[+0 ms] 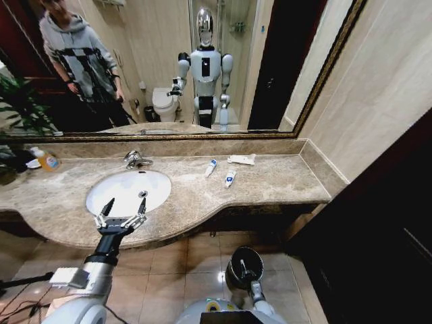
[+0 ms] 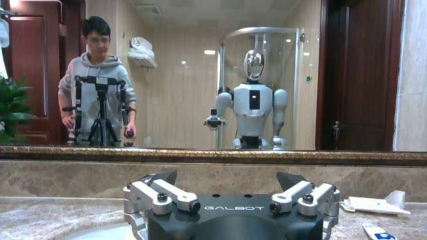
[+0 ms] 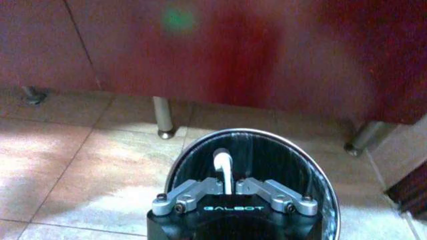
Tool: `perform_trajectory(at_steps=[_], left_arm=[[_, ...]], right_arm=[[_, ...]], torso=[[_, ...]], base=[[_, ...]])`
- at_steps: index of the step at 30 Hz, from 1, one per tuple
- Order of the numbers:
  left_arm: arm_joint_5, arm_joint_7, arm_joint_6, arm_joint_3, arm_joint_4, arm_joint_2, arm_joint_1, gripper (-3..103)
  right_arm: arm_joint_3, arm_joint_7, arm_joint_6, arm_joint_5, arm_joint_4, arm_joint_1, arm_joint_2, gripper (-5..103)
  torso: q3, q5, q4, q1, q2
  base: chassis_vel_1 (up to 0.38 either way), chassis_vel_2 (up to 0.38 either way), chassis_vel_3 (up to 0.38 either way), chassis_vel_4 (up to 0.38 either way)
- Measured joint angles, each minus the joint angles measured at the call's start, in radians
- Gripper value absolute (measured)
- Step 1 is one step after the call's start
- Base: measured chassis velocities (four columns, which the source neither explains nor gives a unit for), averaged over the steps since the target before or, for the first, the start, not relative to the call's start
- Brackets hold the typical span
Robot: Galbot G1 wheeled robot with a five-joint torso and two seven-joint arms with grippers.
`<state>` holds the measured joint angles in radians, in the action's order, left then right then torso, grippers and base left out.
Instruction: Pick up the trash from the sink and place it in the trash bin.
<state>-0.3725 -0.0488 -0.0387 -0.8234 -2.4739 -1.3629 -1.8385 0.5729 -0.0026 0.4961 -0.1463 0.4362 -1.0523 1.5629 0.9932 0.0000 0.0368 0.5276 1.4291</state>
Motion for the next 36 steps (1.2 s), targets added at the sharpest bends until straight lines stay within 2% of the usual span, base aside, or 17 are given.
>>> perform_trajectory(at_steps=[2,3,7,8,10,11,14,16,19,21,22,24,26,30,36], left_arm=[[0.000,0.000,0.000,0.000,0.000,0.000,0.000,100],[0.000,0.000,0.000,0.000,0.000,0.000,0.000,100],[0.000,0.000,0.000,0.000,0.000,0.000,0.000,100],[0.000,0.000,0.000,0.000,0.000,0.000,0.000,100],[0.000,0.000,0.000,0.000,0.000,0.000,0.000,100],[0.000,0.000,0.000,0.000,0.000,0.000,0.000,100],[0.000,0.000,0.000,0.000,0.000,0.000,0.000,100],[0.000,0.000,0.000,0.000,0.000,0.000,0.000,100],[0.000,0.000,0.000,0.000,0.000,0.000,0.000,100],[0.000,0.000,0.000,0.000,0.000,0.000,0.000,100],[0.000,0.000,0.000,0.000,0.000,0.000,0.000,100],[0.000,0.000,0.000,0.000,0.000,0.000,0.000,100],[0.000,0.000,0.000,0.000,0.000,0.000,0.000,100],[0.000,0.000,0.000,0.000,0.000,0.000,0.000,100],[0.000,0.000,0.000,0.000,0.000,0.000,0.000,100]], right_arm=[[-0.001,-0.004,-0.015,0.011,0.006,0.001,-0.003,9],[-0.001,-0.004,-0.015,0.011,0.006,0.001,-0.003,9],[-0.004,-0.016,-0.020,0.013,0.009,0.000,-0.012,30],[-0.004,-0.016,-0.020,0.013,0.009,0.000,-0.012,30],[-0.006,-0.019,-0.019,0.011,0.017,-0.006,-0.015,41],[-0.006,-0.019,-0.019,0.011,0.017,-0.006,-0.015,41],[-0.009,-0.022,-0.009,0.007,0.032,-0.019,-0.015,57],[-0.009,-0.022,-0.007,0.006,0.034,-0.021,-0.014,57],[-0.010,-0.023,0.002,0.003,0.045,-0.032,-0.010,74],[-0.010,-0.023,0.002,0.003,0.047,-0.034,-0.009,74],[-0.009,-0.024,0.006,0.003,0.053,-0.039,-0.008,85],[-0.009,-0.024,0.007,0.003,0.055,-0.040,-0.008,85],[-0.009,-0.024,0.008,0.003,0.063,-0.047,-0.008,95],[-0.008,-0.024,0.009,0.004,0.076,-0.059,-0.009,102],[-0.008,-0.023,0.010,0.005,0.103,-0.080,-0.009,99]], torso=[[0.000,0.0000,0.0001,0.000,0.000],[0.000,0.0000,0.0001,0.000,0.000],[0.000,0.0000,0.0000,0.000,0.000],[0.000,0.0000,0.0000,0.000,0.000],[0.000,-0.0001,0.0000,0.000,0.000],[0.000,-0.0001,0.0000,0.000,0.000],[0.000,-0.0001,0.0000,0.000,0.000],[0.000,-0.0001,0.0000,0.000,0.000],[0.000,0.0000,0.0000,0.000,0.000],[0.000,0.0000,0.0000,0.000,0.000],[0.000,0.0000,0.0000,0.000,0.000],[0.000,0.0000,0.0000,0.000,0.000],[0.000,0.0000,0.0000,0.000,0.000],[0.000,0.0000,0.0000,0.000,0.000],[0.000,0.0000,0.0000,0.000,0.000]], base=[[0.000,0.000,0.000,0.000],[0.000,0.000,0.000,0.000],[0.000,0.000,0.000,0.000],[0.000,0.000,0.000,0.000],[0.000,0.000,0.000,0.000],[0.000,0.000,0.000,0.000],[0.000,0.000,0.000,0.000],[0.000,0.000,0.000,0.000],[0.000,0.000,0.000,0.000],[0.000,0.000,0.000,0.000],[0.000,0.000,0.000,0.000],[0.000,0.000,0.000,0.000],[0.000,0.000,0.000,0.000],[0.000,0.000,0.000,0.000],[0.000,0.000,0.000,0.000]])
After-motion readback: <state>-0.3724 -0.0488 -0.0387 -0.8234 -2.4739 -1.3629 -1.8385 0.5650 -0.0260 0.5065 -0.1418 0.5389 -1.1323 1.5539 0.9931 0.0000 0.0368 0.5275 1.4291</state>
